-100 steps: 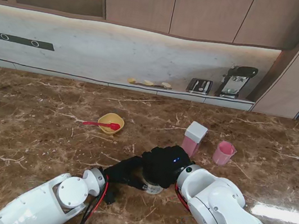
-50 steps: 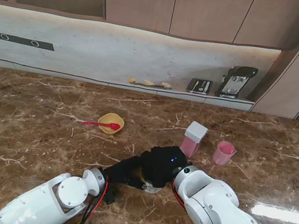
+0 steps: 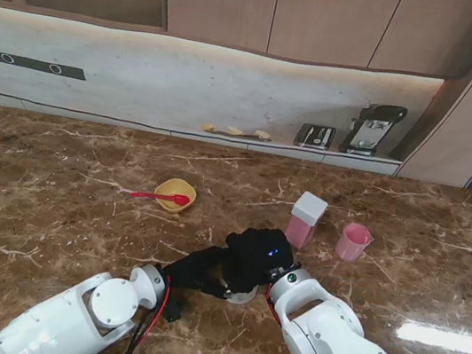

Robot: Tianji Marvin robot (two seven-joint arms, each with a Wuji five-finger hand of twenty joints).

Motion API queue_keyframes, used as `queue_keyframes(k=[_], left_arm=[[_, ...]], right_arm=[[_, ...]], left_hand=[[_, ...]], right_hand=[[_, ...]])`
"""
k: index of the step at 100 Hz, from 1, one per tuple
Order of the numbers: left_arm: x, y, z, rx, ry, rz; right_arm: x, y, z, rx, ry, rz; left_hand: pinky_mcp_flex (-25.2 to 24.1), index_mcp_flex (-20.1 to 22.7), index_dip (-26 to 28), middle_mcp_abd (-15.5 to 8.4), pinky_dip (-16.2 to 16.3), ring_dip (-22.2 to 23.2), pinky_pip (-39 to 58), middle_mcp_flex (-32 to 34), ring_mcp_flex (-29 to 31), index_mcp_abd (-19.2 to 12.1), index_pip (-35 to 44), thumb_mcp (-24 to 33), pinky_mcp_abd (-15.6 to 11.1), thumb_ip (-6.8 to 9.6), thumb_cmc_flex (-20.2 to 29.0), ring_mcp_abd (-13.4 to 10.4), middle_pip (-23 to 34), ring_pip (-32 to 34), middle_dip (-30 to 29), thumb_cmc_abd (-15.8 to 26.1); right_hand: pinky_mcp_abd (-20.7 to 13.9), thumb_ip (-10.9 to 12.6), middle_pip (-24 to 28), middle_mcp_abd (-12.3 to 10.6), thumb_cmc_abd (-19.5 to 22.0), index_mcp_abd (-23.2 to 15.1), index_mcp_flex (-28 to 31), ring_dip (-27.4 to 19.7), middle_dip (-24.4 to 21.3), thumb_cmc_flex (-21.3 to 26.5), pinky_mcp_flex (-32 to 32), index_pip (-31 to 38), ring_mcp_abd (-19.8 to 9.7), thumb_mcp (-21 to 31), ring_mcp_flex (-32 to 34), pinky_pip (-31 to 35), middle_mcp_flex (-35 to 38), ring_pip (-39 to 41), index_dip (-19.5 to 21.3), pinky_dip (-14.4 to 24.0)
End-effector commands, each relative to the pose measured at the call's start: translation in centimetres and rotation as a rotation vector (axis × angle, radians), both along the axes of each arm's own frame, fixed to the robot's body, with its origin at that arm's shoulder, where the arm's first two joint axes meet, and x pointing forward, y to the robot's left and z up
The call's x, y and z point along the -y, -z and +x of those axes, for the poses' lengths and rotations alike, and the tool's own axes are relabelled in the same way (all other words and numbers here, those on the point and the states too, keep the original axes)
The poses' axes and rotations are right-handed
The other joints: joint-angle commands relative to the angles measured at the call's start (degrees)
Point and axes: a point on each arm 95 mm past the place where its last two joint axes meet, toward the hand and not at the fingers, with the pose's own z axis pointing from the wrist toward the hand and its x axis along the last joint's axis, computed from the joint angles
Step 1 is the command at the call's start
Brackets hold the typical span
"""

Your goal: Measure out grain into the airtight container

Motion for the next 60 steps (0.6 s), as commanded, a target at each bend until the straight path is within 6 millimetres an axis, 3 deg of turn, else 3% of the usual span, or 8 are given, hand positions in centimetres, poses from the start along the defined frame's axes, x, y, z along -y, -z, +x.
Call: queue_keyframes(k=[1, 17, 30, 39, 51, 55, 60], left_arm=[[-0.2, 2.3, -1.6, -0.060, 0.012, 0.040], [-0.3, 2.3, -1.6, -0.060, 0.013, 0.040], [-0.4, 2.3, -1.6, -0.061, 0.013, 0.040], [-0.5, 2.2, -1.6, -0.065, 0.018, 0.040], [-0.8, 2.1, -1.6, -0.069, 0.027, 0.041], [-0.9, 2.1, -1.6, -0.066, 0.030, 0.043], [-1.0, 2.0, -1.7, -0.063, 0.034, 0.047]], right_arm=[[-0.2, 1.8, -0.7, -0.046, 0.013, -0.018], [-0.4, 2.0, -0.8, -0.025, 0.017, -0.027], [-0.3, 1.6, -1.0, -0.023, 0.006, -0.037], [-0.2, 1.3, -1.2, -0.030, 0.003, -0.044], [-0.1, 1.0, -1.4, -0.026, 0.003, -0.044], [-0.1, 1.0, -1.5, -0.032, 0.005, -0.041], [-0.1, 0.9, -1.6, -0.033, 0.006, -0.035]], left_hand=[[2.52, -1.05, 0.89, -2.60, 2.25, 0.40, 5.32, 3.58, 0.97, -1.03, 51.67, -2.69, 25.45, -1.02, -1.68, 10.76, 5.05, 1.38, 1.83, 2.20], [2.47, -1.20, 0.99, -2.51, 2.16, 0.39, 5.33, 3.45, 0.94, -0.99, 51.65, -2.91, 25.47, -1.05, -1.92, 10.79, 5.02, 1.36, 1.91, 2.12], [2.34, -2.00, 0.74, -2.32, 2.06, 0.35, 5.18, 2.15, 0.78, -0.98, 50.98, -3.64, 25.70, -1.24, -2.64, 10.86, 4.41, 1.24, 1.71, 1.34], [2.22, -2.98, -0.55, -2.00, 1.88, 0.01, 4.75, 0.05, 0.53, -0.82, 48.73, -4.51, 26.09, -1.35, -3.00, 10.92, 3.13, 0.76, 0.75, 0.71], [2.09, -3.60, -4.05, -1.97, 1.74, -1.06, 3.92, -3.09, 0.05, -0.52, 44.39, -5.64, 26.48, -1.55, -3.33, 10.82, 1.62, -0.20, -1.38, -0.33], [2.05, -3.82, -6.10, -1.77, 1.72, -1.62, 3.53, -4.63, -0.31, -0.24, 42.21, -6.12, 26.68, -1.68, -3.76, 10.72, 1.01, -0.61, -2.38, -0.62], [2.00, -3.93, -9.11, -1.61, 1.58, -2.65, 2.86, -6.71, -1.11, 0.09, 39.21, -6.89, 26.79, -1.87, -4.21, 10.44, 0.10, -1.44, -3.81, -0.92]], right_hand=[[-10.68, 2.15, 5.28, -2.74, 11.98, -0.19, 5.86, 2.50, 1.77, 7.64, 1.45, 8.94, -4.93, 6.47, 6.05, 3.84, 5.75, 6.48, 1.73, 1.20], [-9.94, 2.69, 3.71, -2.36, 15.43, 0.23, 5.76, 0.22, 1.09, 3.73, 1.41, 7.86, -4.27, 2.54, 5.80, 4.06, 5.92, 7.34, 0.74, 0.90], [-2.39, 3.53, -0.07, -2.79, 18.04, 1.00, 0.10, -3.11, -0.74, 2.34, -3.30, 3.48, -1.32, -1.74, -0.40, -7.51, -0.85, -5.48, -1.00, -5.51], [1.93, 4.00, -1.65, -3.38, 19.98, 1.42, -3.65, -4.06, -1.74, 2.01, -10.56, 1.06, -0.06, -5.12, -7.28, -15.26, -5.87, -11.79, -1.64, -6.99], [3.82, 5.02, -2.30, -3.39, 23.06, 1.97, -6.04, -5.33, -2.62, 2.82, -15.34, -0.61, 0.86, -10.69, -11.81, -20.27, -9.21, -14.33, -2.04, -6.16], [4.04, 6.32, -2.46, -3.46, 25.17, 2.20, -6.74, -6.01, -2.98, 3.56, -16.33, -1.34, 1.00, -15.53, -12.89, -21.58, -9.99, -14.74, -2.31, -5.71], [4.57, 7.37, -2.62, -3.46, 25.08, 2.36, -7.31, -6.48, -3.14, 2.08, -17.66, -1.73, 1.27, -17.57, -14.13, -22.66, -10.70, -15.28, -2.45, -5.79]])
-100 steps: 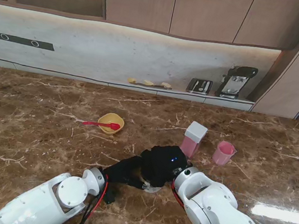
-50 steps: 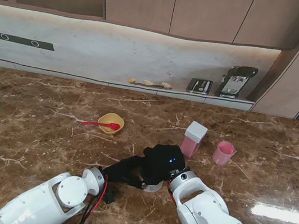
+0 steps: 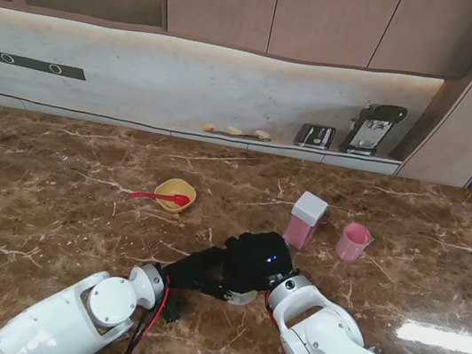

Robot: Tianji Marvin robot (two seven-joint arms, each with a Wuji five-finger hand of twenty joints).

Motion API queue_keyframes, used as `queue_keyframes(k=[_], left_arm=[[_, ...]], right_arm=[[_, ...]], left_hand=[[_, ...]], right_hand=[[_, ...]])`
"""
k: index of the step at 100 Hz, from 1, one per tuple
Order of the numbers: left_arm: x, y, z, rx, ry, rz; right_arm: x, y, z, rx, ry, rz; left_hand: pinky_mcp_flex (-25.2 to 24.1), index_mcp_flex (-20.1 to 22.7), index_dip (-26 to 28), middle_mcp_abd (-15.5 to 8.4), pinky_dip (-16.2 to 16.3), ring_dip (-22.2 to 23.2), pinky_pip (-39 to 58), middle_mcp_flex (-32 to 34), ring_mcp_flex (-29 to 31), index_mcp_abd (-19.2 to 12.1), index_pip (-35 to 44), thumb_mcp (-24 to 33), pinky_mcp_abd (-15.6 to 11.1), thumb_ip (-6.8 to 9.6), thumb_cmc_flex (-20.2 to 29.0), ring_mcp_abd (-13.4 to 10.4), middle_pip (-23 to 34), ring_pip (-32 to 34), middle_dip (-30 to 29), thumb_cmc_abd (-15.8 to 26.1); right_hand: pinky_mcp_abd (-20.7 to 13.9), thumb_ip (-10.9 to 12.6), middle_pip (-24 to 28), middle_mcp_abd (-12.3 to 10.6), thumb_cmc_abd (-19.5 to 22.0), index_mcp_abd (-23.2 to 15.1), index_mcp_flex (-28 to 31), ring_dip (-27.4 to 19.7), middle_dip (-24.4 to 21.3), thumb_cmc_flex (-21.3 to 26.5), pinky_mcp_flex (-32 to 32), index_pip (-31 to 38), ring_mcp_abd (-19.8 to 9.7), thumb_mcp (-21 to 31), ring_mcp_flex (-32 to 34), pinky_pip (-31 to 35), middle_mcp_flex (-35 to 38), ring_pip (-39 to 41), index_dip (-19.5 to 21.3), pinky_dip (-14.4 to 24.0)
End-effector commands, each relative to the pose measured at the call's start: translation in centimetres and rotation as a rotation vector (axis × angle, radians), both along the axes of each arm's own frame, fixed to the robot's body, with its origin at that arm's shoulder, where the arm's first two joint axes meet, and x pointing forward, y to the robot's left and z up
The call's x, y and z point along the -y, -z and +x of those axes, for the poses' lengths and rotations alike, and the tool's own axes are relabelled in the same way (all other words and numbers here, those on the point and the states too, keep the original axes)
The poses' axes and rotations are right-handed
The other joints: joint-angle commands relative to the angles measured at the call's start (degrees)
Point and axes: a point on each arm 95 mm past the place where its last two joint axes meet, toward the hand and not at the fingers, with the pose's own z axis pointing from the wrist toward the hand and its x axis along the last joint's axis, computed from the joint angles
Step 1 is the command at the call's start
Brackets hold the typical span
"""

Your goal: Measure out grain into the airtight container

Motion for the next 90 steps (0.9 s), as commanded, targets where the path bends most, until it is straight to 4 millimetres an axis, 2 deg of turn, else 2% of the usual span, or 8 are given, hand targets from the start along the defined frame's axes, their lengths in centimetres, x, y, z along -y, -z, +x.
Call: queue_keyframes(k=[1, 12, 52, 62, 76, 82, 85, 90], left_arm=[[-0.9, 2.1, -1.6, -0.052, 0.012, 0.048], [-1.4, 1.8, -1.7, -0.043, 0.012, 0.060], [-2.9, -0.6, -1.8, 0.056, -0.044, 0.067], [-3.4, -2.0, -1.7, 0.099, -0.048, 0.071], [-4.0, -4.1, -1.7, 0.165, -0.041, 0.089], [-4.1, -5.1, -2.0, 0.199, -0.043, 0.097], [-4.2, -5.6, -2.1, 0.208, -0.042, 0.101], [-4.2, -6.3, -2.4, 0.224, -0.045, 0.104]], right_arm=[[0.0, 0.6, -0.6, -0.031, 0.005, -0.001], [0.1, 0.4, -0.7, -0.025, 0.007, 0.013], [1.7, -1.4, -0.4, 0.074, 0.048, 0.122], [2.8, -2.1, -0.4, 0.053, 0.077, 0.192], [4.7, -3.2, -0.8, 0.043, 0.077, 0.240], [5.6, -3.4, -1.0, 0.028, 0.076, 0.269], [6.0, -3.5, -1.1, 0.022, 0.075, 0.285], [6.8, -3.5, -1.1, 0.010, 0.073, 0.318]], left_hand=[[2.88, -2.47, -3.41, -1.56, 1.57, -0.99, 4.26, -3.45, -0.38, 0.10, 38.89, -1.88, 26.83, -1.63, -2.92, 10.43, -0.25, -0.88, -2.01, -1.74], [2.69, -3.17, -7.35, -1.33, 1.07, -3.45, 2.52, -6.88, -2.62, 0.67, 35.48, -2.88, 26.72, -1.92, -3.87, 9.78, -1.56, -2.65, -4.46, -2.26], [3.26, -3.47, -11.23, -1.30, -0.28, -6.30, -1.38, -10.53, -4.87, 1.91, 32.49, -5.14, 24.56, -2.19, -5.44, 8.21, -2.36, -3.46, -7.51, -2.00], [3.71, -3.22, -11.43, -1.19, -1.21, -6.36, -2.09, -10.64, -4.19, 2.54, 32.47, -5.82, 22.34, -2.12, -5.72, 8.10, -2.26, -3.11, -7.55, -1.34], [7.15, -2.47, -12.19, 0.91, -1.33, -8.00, 1.80, -11.34, -3.54, 5.81, 32.05, -8.19, 15.78, -1.61, -5.72, 6.63, -1.80, -3.59, -7.32, 0.20], [7.30, -1.32, -12.64, 1.30, -3.91, -8.84, 2.22, -10.80, -3.25, 7.29, 32.05, -8.63, 13.38, -1.51, -6.22, 5.97, -1.15, -3.58, -7.01, 0.42], [6.84, -0.97, -13.39, 1.49, -7.58, -9.36, 5.34, -10.92, -3.28, 7.79, 31.32, -9.41, 12.72, -1.43, -6.27, 5.98, -1.09, -3.22, -6.87, 1.10], [7.23, -0.68, -13.43, 1.73, -8.56, -9.37, 5.93, -10.79, -3.17, 8.23, 31.37, -9.77, 12.39, -1.41, -6.51, 6.15, -1.03, -3.06, -6.84, 1.46]], right_hand=[[1.90, 3.51, -0.59, -1.05, 0.92, 0.54, -1.89, -2.19, -0.95, 0.60, -1.66, -0.78, 1.06, -3.03, -2.25, -1.40, -1.49, -1.10, -0.54, -0.03], [2.15, 4.13, -1.15, -1.12, -1.83, 1.05, -3.33, -3.37, -1.36, -2.38, -3.98, -1.52, 1.61, 1.17, -4.52, -3.33, -3.25, -2.28, -0.74, -0.59], [1.41, 3.95, -4.82, -1.08, 0.04, 2.33, -8.94, -7.07, -4.77, -5.54, -12.82, -5.82, 1.63, 2.64, -13.65, -9.39, -10.69, -6.40, -2.89, -2.69], [0.81, 4.12, -6.34, -1.53, 0.01, 1.51, -8.08, -9.45, -7.16, -6.69, -13.66, -6.11, 0.40, 3.55, -13.82, -10.64, -10.00, -7.72, -3.68, -2.61], [-0.54, 4.97, -11.39, -1.28, 1.81, 1.13, -7.74, -12.74, -12.43, -10.25, -16.15, -8.33, -0.64, 5.19, -16.59, -15.20, -9.97, -10.46, -5.99, -3.72], [-1.44, 5.38, -12.94, -0.89, 2.33, 1.47, -7.62, -13.75, -14.27, -11.51, -17.31, -9.47, -1.30, 5.95, -18.10, -17.34, -10.41, -11.32, -7.13, -4.44], [-1.89, 5.51, -13.47, -0.73, 2.61, 1.81, -7.70, -14.05, -14.85, -12.00, -17.85, -9.87, -1.72, 6.14, -18.69, -18.07, -10.79, -11.62, -7.51, -4.70], [-2.52, 5.87, -14.30, -0.40, 3.14, 2.21, -7.67, -14.52, -15.95, -12.96, -18.17, -10.64, -2.21, 6.69, -19.22, -19.08, -11.17, -11.92, -8.32, -5.04]])
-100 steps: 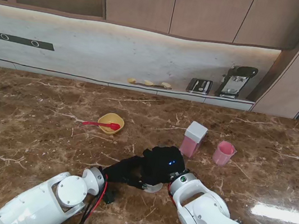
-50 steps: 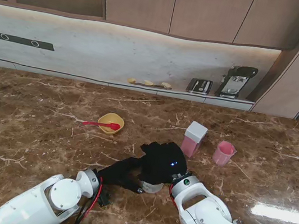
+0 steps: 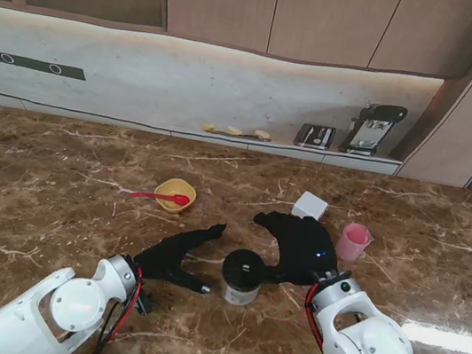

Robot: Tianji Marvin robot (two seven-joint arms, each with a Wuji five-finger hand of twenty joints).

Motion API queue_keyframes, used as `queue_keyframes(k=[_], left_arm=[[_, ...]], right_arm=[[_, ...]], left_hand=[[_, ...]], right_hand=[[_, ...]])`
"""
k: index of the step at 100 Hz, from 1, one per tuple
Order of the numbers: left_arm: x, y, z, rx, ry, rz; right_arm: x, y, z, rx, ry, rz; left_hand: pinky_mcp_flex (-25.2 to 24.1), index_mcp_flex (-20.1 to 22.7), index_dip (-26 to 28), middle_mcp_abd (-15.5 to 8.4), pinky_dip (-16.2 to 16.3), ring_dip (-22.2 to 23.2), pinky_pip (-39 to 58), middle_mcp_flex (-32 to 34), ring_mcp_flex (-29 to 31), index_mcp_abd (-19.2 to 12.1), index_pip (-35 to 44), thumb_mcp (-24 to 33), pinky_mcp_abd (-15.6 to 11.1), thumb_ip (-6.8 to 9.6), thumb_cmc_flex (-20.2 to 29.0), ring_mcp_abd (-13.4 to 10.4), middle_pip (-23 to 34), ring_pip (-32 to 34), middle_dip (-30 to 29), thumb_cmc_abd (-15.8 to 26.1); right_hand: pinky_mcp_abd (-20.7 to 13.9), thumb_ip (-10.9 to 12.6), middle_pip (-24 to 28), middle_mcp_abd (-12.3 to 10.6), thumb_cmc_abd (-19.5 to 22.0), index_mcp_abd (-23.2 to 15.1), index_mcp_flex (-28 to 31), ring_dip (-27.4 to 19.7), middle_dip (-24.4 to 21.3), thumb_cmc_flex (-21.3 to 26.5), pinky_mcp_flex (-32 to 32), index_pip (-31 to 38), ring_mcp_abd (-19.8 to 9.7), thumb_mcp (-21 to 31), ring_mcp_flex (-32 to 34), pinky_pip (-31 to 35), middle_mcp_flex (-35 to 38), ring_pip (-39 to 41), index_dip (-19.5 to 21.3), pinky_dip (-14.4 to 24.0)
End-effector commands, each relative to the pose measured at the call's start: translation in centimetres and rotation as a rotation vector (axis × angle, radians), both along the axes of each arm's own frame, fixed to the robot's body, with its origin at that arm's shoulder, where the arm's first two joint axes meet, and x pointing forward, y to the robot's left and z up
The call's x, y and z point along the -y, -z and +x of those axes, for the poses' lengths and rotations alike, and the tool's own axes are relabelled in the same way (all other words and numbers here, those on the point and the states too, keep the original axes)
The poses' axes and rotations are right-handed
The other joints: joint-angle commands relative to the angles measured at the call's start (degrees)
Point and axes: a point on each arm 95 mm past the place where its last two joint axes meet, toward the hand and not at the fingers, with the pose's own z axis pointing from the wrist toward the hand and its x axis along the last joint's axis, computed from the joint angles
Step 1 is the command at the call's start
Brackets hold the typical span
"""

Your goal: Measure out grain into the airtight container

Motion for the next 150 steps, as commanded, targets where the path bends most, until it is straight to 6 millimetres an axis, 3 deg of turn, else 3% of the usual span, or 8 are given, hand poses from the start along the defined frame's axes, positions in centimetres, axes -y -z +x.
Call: queue_keyframes(k=[1, 10, 16, 31, 42, 47, 85, 150], left_arm=[[0.0, -0.7, -0.6, 0.006, -0.001, -0.008], [-0.2, -1.9, -1.2, 0.039, -0.003, 0.009], [-0.5, -2.6, -1.6, 0.063, -0.007, 0.024], [-1.1, -4.1, -2.5, 0.126, -0.051, 0.027], [-1.3, -4.9, -3.2, 0.163, -0.079, 0.026], [-1.3, -5.1, -3.5, 0.175, -0.089, 0.025], [-1.5, -6.1, -4.8, 0.222, -0.124, 0.031], [-1.3, -6.4, -4.6, 0.214, -0.117, 0.015]], right_arm=[[0.9, 0.6, -0.2, -0.037, 0.007, 0.035], [2.3, 0.5, -0.2, -0.061, -0.007, 0.106], [3.2, 0.5, -0.2, -0.071, -0.022, 0.147], [5.0, 0.8, -0.4, -0.117, -0.062, 0.249], [5.9, 1.6, -0.5, -0.159, -0.079, 0.295], [6.2, 2.1, -0.6, -0.172, -0.080, 0.314], [7.9, 4.6, -1.0, -0.234, -0.045, 0.460], [9.1, 4.9, -2.0, -0.197, 0.003, 0.484]], left_hand=[[0.53, 1.38, -1.33, 0.16, -2.23, -0.88, 2.24, -1.33, 0.12, 0.86, 31.40, -2.33, -3.25, -0.27, -2.66, -1.53, 0.59, -1.03, 0.16, 1.42], [0.87, 2.26, -1.53, 0.56, -5.08, -0.72, 5.64, -0.49, 0.90, 1.17, 31.07, -5.59, -2.37, 0.12, -3.50, -0.61, 0.67, -0.27, 0.19, 3.91], [0.35, 2.58, -1.16, 1.02, -6.40, -0.54, 9.89, 0.45, 1.73, 1.45, 31.40, -11.83, -1.95, 1.28, -2.56, 0.07, 0.68, 0.27, 0.22, 6.92], [0.36, 4.54, -0.02, 1.97, -7.32, -0.01, 18.13, 3.19, 4.52, 1.60, 32.01, -21.55, -1.23, 3.08, -1.26, 1.43, 1.08, 1.53, 0.52, 12.01], [0.26, 6.25, 0.65, 2.69, -5.54, 0.68, 26.09, 5.58, 7.74, 1.74, 32.74, -26.28, -0.35, 3.85, -1.27, 2.76, 1.40, 2.97, 0.73, 15.40], [0.94, 7.28, 1.56, 3.00, -7.56, 1.05, 28.69, 6.94, 9.14, 1.67, 33.17, -32.74, -0.03, 5.01, 1.30, 3.13, 1.70, 3.42, 1.09, 17.16], [1.12, 8.96, 1.78, 3.71, -7.34, 0.80, 29.30, 8.33, 9.77, 1.66, 33.40, -34.12, -0.41, 5.81, -0.56, 2.98, 1.51, 3.38, 0.91, 21.51], [1.47, 10.49, 1.56, 3.94, -7.45, 0.01, 29.05, 9.30, 10.08, 1.39, 33.27, -34.57, -0.16, 6.39, 0.04, 2.84, 0.85, 3.59, 0.49, 22.16]], right_hand=[[-1.67, 2.26, -2.04, 0.68, 1.26, 0.90, -0.14, -2.06, -1.99, -3.32, -1.29, -1.76, -1.30, 1.26, -2.37, -2.09, -1.78, -1.24, -1.20, -2.05], [-2.46, 2.71, -2.88, 1.24, 1.62, 1.87, -0.43, -2.62, -3.31, -3.96, -2.69, -2.79, -1.61, 1.86, -3.71, -3.45, -2.61, -1.82, -2.32, -2.48], [-2.74, 2.92, -3.00, 1.48, 1.88, 2.39, -0.72, -2.75, -3.60, -3.98, -3.29, -3.16, -1.73, 2.01, -4.26, -3.92, -2.99, -2.01, -2.68, -2.60], [-3.13, 3.65, -3.08, 2.20, 1.85, 3.54, -1.21, -2.91, -4.07, -3.05, -4.42, -3.64, -1.83, 2.35, -5.09, -4.50, -3.45, -2.34, -3.35, -2.57], [-3.42, 4.31, -3.46, 2.34, 2.57, 3.77, -1.87, -3.05, -4.41, -2.37, -5.63, -4.02, -1.89, 2.49, -5.98, -4.94, -4.22, -2.79, -3.76, -2.47], [-3.51, 4.65, -3.63, 2.42, 3.03, 4.09, -2.22, -3.08, -4.53, -2.26, -5.95, -4.18, -1.83, 2.39, -6.25, -5.03, -4.50, -2.92, -3.92, -2.38], [-3.61, 6.62, -4.97, 3.66, 7.66, 5.49, -4.11, -3.09, -5.45, -3.56, -8.22, -6.63, -1.57, -0.33, -8.08, -5.42, -6.34, -3.81, -6.28, -1.13], [-4.41, 4.79, -4.94, 3.06, 9.43, 3.59, -5.03, -2.92, -5.80, -2.97, -9.86, -6.54, -2.01, -2.25, -9.00, -5.12, -7.42, -4.03, -7.11, 0.40]])
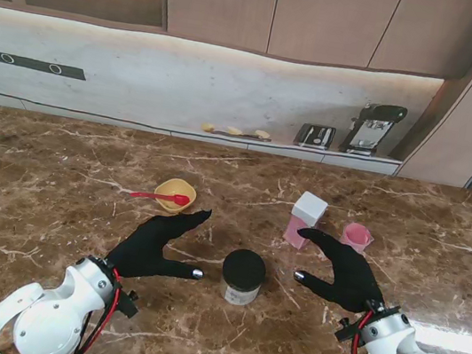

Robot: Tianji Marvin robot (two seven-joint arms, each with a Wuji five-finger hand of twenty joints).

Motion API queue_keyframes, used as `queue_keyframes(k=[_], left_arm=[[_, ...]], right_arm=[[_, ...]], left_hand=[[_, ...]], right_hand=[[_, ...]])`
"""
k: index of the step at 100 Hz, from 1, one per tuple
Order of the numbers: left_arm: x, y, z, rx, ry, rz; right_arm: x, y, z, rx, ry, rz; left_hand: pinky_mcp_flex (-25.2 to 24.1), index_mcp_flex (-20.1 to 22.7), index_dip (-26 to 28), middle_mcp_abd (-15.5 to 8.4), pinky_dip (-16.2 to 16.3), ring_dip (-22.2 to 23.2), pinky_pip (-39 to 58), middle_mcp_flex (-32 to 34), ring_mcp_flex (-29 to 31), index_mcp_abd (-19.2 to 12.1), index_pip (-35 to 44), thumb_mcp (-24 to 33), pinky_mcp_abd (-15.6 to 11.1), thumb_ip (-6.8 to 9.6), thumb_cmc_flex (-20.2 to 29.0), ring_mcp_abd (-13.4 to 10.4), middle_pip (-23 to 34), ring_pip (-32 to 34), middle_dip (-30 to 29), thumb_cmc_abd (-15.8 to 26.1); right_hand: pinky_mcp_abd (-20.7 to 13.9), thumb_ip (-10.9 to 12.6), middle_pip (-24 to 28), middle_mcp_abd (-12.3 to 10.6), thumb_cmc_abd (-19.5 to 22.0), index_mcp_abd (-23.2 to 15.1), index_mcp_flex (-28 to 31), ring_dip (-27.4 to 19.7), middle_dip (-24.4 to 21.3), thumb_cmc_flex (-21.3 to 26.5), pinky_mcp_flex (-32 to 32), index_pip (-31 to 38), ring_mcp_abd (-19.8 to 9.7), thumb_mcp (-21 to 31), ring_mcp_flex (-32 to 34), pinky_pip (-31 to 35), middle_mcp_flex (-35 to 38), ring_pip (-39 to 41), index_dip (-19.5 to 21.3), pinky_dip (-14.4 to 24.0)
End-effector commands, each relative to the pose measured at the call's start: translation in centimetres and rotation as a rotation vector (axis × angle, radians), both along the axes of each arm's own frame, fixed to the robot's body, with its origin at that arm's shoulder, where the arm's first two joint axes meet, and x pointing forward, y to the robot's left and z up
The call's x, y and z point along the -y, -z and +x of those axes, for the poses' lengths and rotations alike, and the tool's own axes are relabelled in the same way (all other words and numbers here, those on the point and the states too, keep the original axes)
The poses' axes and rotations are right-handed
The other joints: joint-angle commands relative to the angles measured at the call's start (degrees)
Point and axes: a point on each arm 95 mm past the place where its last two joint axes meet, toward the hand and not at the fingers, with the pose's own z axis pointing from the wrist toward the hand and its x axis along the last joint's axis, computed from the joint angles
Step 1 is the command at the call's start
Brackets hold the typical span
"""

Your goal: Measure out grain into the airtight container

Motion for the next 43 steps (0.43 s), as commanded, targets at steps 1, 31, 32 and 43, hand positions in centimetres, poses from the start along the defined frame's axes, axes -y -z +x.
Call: queue_keyframes(k=[1, 31, 32, 43], left_arm=[[0.23, 0.29, -0.10, -0.011, 0.007, 0.001], [0.71, 0.22, 0.19, -0.015, 0.020, -0.005], [0.73, 0.23, 0.20, -0.016, 0.020, -0.005], [0.86, 0.40, 0.27, -0.024, 0.024, -0.004]], right_arm=[[-0.15, 0.36, -0.43, -0.019, 0.001, 0.005], [-0.38, 0.08, -0.28, -0.017, -0.009, 0.007], [-0.39, 0.10, -0.27, -0.018, -0.009, 0.007], [-0.55, 0.31, -0.20, -0.028, -0.012, 0.003]], left_hand=[[0.20, 0.55, 0.01, 0.24, -0.56, -0.47, 1.53, 0.74, 1.55, -0.37, 32.55, -1.45, -0.70, 2.10, -0.12, 0.18, -0.56, 1.00, -0.30, 2.05], [0.35, 0.51, 0.34, 0.16, -0.50, -0.42, 1.64, 0.91, 1.65, -0.31, 32.89, -1.32, -0.58, 2.18, 0.23, 0.32, -0.39, 1.20, -0.19, 2.06], [0.35, 0.52, 0.34, 0.20, -0.49, -0.41, 1.64, 0.90, 1.68, -0.35, 32.90, -1.30, -0.58, 2.19, 0.26, 0.30, -0.39, 1.21, -0.19, 2.08], [0.30, 0.43, 0.39, 0.03, -0.47, -0.43, 1.66, 0.85, 1.58, -0.29, 32.91, -1.24, -0.61, 2.21, 0.34, 0.35, -0.38, 1.21, -0.18, 2.05]], right_hand=[[-2.01, 1.02, -0.60, -0.35, 1.44, -0.99, -1.87, -0.74, -1.01, -1.70, -0.96, -0.09, -1.42, -1.31, -2.33, -0.35, -1.47, -0.52, -0.61, 1.21], [-2.02, 0.64, -0.67, -0.31, 1.42, -1.08, -1.83, -0.57, -0.86, -0.82, -0.98, 0.09, -1.32, -1.67, -2.24, -0.31, -1.43, -0.47, -0.48, 1.77], [-2.07, 0.63, -0.66, -0.34, 1.41, -1.16, -1.86, -0.57, -0.85, -0.77, -0.96, 0.08, -1.28, -1.68, -2.27, -0.31, -1.39, -0.48, -0.48, 1.78], [-2.02, 0.50, -0.71, -0.36, 1.37, -1.07, -1.88, -0.54, -0.82, -0.50, -1.00, 0.11, -1.38, -1.81, -2.27, -0.34, -1.46, -0.49, -0.45, 1.93]])
